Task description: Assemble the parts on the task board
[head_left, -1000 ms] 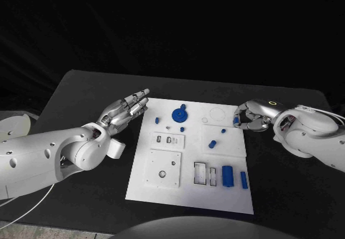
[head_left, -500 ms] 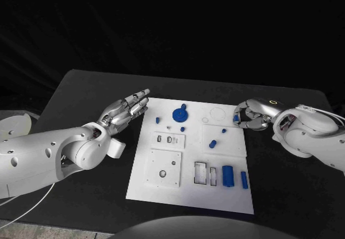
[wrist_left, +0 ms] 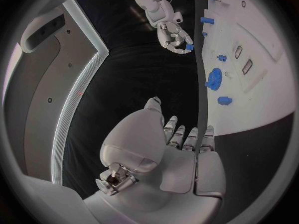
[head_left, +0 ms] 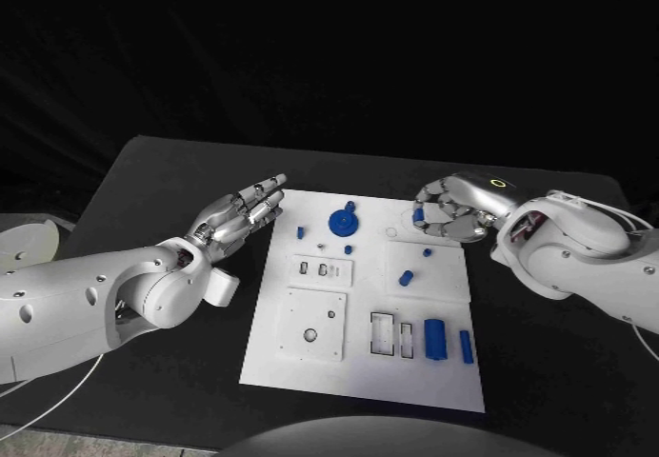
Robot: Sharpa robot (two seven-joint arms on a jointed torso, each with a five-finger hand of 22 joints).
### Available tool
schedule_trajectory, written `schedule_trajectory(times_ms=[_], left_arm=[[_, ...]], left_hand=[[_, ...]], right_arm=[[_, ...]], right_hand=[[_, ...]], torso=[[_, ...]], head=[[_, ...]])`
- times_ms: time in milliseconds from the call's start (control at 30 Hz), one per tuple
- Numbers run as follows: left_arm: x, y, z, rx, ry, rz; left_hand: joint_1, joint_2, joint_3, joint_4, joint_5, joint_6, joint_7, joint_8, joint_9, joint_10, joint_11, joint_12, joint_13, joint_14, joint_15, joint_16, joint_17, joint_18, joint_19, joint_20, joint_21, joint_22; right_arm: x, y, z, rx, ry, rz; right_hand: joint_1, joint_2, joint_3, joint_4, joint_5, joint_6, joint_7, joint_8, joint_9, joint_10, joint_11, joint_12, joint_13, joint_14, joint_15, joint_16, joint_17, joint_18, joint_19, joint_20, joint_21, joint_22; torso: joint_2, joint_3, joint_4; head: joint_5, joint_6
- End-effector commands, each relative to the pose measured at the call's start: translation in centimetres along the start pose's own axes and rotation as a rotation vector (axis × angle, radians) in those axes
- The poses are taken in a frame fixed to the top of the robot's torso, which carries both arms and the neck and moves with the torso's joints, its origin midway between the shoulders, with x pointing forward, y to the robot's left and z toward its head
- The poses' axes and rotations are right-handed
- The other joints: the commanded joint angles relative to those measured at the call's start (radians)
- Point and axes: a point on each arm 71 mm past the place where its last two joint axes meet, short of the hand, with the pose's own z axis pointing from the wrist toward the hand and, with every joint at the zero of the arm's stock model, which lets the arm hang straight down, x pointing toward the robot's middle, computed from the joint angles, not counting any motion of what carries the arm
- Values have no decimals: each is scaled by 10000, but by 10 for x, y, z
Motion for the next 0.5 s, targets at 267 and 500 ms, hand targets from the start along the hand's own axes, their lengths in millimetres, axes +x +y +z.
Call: schedule_trajectory(times_ms=[267, 500], left_arm=[[4, -1, 2, 87, 248, -207], [4, -1, 2, 71, 268, -258]], left_hand=[[109, -3, 54, -25, 63, 39, 66, 62, 13, -11, 100, 5, 16, -9, 56, -36, -13, 95, 14, 70, 51, 11], [114, -1, 57, -28, 71, 30, 69, 60, 11, -17, 103, 3, 14, -9, 58, -36, -13, 95, 13, 72, 50, 10]], right_arm=[[29, 59, 31, -1196, 653, -281], [55, 79, 43, -1484, 1155, -382]], right_hand=[[-39, -182, 67, -65, 78, 289, -173, 63, 105, 1048, -16, 38, 2635, 1015, -55, -16, 2594, -75, -2, -10, -36, 1331], [-50, -240, 71, -93, 90, 298, -167, 47, 105, 1048, 6, 38, 2635, 1007, -46, -48, 2569, -58, -35, -7, -107, 1296]], torso=[[0, 5, 10], [-7, 13, 9]], head=[[-71, -127], [-30, -178]])
